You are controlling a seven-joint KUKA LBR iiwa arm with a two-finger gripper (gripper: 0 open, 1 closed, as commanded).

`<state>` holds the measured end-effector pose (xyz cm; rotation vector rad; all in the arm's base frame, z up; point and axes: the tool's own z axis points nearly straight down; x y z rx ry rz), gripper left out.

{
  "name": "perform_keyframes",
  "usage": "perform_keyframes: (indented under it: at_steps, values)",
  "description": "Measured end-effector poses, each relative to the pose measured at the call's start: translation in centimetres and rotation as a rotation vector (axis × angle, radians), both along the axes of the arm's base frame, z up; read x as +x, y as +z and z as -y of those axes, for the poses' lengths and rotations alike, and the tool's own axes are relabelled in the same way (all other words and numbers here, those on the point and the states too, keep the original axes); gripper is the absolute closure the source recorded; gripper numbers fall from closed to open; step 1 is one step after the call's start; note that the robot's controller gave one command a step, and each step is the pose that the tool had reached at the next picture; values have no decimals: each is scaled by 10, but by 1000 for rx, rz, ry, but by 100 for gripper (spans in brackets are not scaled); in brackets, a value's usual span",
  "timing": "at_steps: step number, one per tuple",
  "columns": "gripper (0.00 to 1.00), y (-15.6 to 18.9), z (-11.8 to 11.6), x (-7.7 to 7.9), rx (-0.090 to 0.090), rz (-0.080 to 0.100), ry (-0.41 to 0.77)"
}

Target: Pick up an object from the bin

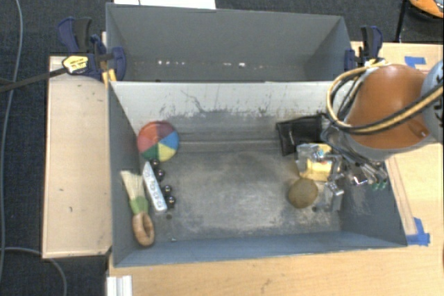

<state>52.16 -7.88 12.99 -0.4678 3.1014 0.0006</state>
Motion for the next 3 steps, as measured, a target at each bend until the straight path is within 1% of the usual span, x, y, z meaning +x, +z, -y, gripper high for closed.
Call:
perform_keyframes:
  at_steps: [1,2,3]
  values:
    - [0,-10,2,2,-3,1,180]
    - [100,-60,6,-11,-2,3,516]
    - [100,-60,6,-11,-2,3,516]
